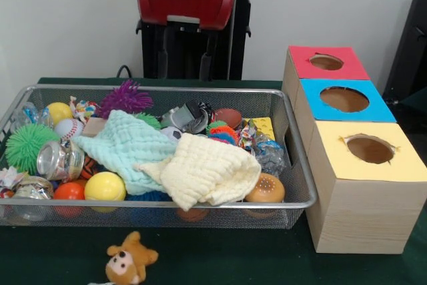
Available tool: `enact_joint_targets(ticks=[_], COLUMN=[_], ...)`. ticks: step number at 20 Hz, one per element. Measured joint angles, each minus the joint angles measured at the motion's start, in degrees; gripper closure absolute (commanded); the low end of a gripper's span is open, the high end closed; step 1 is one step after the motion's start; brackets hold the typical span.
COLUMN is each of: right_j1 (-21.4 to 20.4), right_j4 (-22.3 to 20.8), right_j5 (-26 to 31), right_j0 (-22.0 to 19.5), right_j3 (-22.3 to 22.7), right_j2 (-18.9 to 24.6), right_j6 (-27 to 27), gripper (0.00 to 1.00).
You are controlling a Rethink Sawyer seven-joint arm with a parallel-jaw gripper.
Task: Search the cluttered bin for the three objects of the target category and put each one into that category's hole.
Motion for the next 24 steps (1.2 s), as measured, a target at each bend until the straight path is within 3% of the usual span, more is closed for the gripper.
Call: enact_joint_targets(ticks=[16,24], right_j1=[0.74,3.02], right_j4=[0.19,1.31], right_j5=[-2.84,-2.51], right_j0=[-0.08,-1.03], right_j3=[-0.62,-6.61], right_j2=[-0.06,-0.05], right_j6=[0.0,0.0], gripper=[0.0,0.0])
